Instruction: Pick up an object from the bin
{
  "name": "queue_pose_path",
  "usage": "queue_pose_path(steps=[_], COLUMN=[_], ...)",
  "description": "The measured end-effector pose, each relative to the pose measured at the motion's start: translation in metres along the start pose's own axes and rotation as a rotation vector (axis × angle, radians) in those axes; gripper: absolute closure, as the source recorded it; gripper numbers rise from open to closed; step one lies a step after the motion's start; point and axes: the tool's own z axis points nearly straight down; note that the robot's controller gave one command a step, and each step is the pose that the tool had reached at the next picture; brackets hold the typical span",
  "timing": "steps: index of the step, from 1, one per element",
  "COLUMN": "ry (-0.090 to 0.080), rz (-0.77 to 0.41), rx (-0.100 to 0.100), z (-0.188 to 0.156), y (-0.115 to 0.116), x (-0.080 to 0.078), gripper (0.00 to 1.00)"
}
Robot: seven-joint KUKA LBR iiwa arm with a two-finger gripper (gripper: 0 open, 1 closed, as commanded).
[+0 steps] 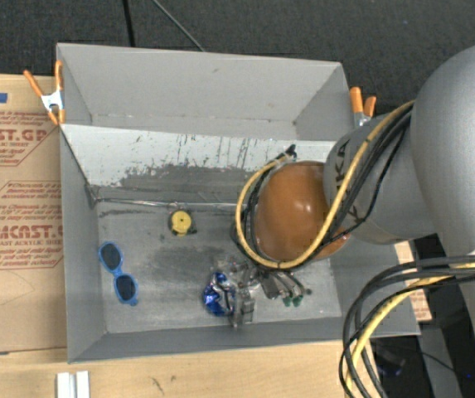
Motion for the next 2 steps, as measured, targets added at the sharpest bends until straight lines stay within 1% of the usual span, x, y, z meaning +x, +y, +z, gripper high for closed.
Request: queue_pose_path(steps=[1, 2], ry=[-0.001, 0.003], rz=[0.000, -0.113], rx=[0.001, 0.001], z=[-0.132, -0.149], y=[0.003, -0.006], x=[-0.014, -0.005], gripper=[1.00, 1.00])
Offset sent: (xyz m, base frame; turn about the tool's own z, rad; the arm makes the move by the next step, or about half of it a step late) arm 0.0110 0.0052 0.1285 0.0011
